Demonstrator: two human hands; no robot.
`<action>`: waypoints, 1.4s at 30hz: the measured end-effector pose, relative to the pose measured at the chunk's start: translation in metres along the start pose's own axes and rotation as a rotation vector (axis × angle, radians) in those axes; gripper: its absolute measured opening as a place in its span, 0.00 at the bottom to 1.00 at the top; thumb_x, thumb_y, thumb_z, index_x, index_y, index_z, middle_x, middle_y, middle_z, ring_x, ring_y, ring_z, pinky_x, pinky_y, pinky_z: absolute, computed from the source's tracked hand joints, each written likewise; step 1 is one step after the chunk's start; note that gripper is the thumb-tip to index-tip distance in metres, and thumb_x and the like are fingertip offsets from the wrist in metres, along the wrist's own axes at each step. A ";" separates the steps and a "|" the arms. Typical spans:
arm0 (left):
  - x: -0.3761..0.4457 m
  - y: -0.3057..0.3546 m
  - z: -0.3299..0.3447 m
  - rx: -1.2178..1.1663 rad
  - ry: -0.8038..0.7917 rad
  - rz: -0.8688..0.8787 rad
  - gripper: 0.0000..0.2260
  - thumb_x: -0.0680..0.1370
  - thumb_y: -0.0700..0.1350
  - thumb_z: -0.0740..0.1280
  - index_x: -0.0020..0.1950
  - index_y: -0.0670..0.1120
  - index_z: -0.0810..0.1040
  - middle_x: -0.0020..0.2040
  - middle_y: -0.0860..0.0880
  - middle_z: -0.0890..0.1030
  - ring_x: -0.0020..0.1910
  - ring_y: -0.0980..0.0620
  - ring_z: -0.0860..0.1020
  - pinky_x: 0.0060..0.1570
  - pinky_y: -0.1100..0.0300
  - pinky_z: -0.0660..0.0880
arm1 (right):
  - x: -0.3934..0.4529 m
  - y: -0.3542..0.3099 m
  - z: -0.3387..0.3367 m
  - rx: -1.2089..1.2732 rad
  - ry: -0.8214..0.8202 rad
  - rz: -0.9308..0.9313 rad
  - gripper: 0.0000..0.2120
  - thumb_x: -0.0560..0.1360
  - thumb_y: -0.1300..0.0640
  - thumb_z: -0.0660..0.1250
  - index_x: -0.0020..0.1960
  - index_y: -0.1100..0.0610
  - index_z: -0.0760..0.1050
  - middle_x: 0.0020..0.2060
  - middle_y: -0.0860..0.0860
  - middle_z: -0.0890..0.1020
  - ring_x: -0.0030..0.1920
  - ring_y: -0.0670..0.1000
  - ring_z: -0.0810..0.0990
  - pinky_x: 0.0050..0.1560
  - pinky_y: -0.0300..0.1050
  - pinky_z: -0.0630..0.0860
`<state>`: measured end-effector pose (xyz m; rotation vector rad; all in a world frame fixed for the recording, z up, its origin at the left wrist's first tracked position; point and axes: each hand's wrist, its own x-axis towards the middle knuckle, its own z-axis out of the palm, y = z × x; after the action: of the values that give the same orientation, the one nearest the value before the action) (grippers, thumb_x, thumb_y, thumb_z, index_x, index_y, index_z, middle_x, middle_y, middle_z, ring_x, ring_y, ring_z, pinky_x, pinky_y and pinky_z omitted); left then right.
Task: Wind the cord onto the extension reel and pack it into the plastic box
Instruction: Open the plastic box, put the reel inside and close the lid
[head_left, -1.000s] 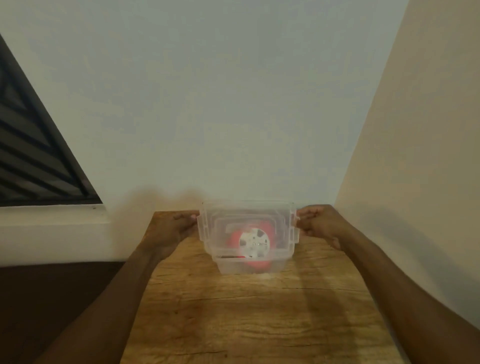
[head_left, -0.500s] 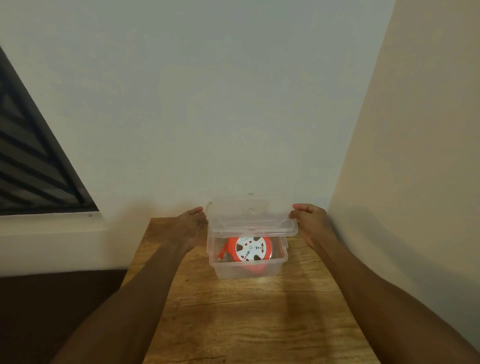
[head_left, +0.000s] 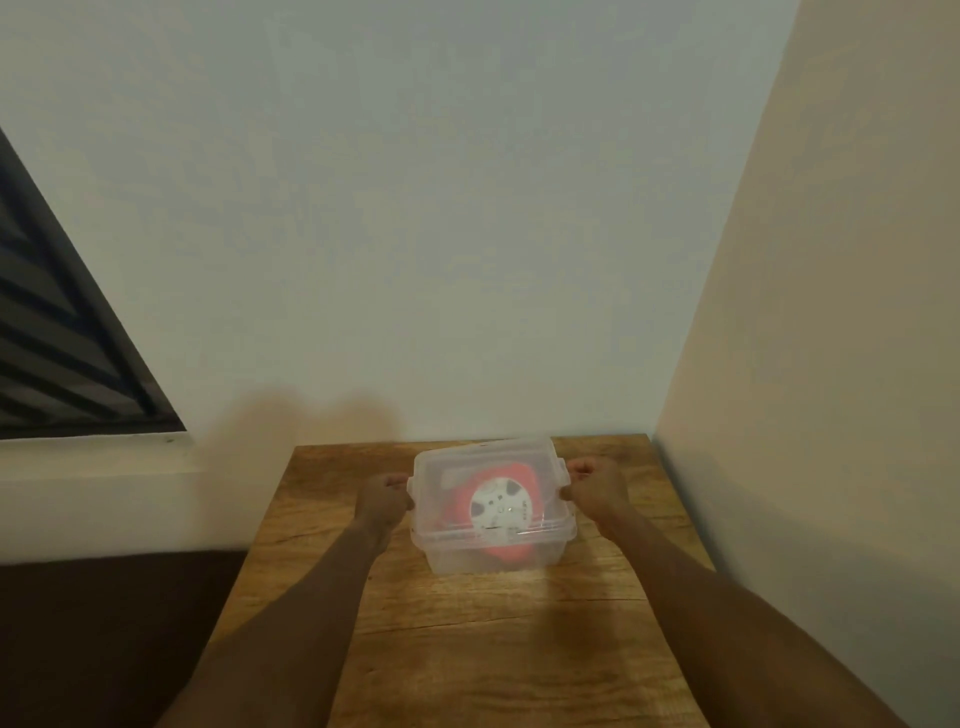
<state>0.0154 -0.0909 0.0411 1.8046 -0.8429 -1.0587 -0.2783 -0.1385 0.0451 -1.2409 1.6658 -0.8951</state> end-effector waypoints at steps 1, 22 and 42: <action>0.001 -0.001 0.001 0.017 0.001 0.012 0.19 0.74 0.25 0.70 0.65 0.34 0.81 0.61 0.36 0.82 0.61 0.36 0.81 0.54 0.44 0.82 | 0.001 0.001 0.001 -0.031 -0.004 -0.006 0.19 0.65 0.74 0.75 0.52 0.60 0.83 0.48 0.53 0.84 0.50 0.55 0.83 0.44 0.48 0.82; -0.004 -0.010 0.010 0.178 -0.031 0.044 0.17 0.76 0.27 0.67 0.63 0.37 0.84 0.56 0.37 0.85 0.54 0.38 0.84 0.55 0.39 0.84 | 0.002 0.023 0.009 -0.254 0.014 -0.009 0.19 0.72 0.62 0.76 0.62 0.58 0.80 0.56 0.54 0.84 0.46 0.51 0.82 0.46 0.47 0.82; 0.002 -0.021 0.008 -0.161 -0.239 -0.330 0.07 0.82 0.42 0.69 0.58 0.45 0.84 0.54 0.41 0.86 0.52 0.37 0.85 0.39 0.48 0.85 | -0.005 0.053 0.002 0.674 -0.335 0.448 0.15 0.77 0.61 0.71 0.61 0.65 0.77 0.50 0.64 0.85 0.50 0.64 0.86 0.47 0.59 0.83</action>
<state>0.0111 -0.0865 0.0190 1.7378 -0.5861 -1.5333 -0.2950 -0.1204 -0.0020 -0.4933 1.1550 -0.8110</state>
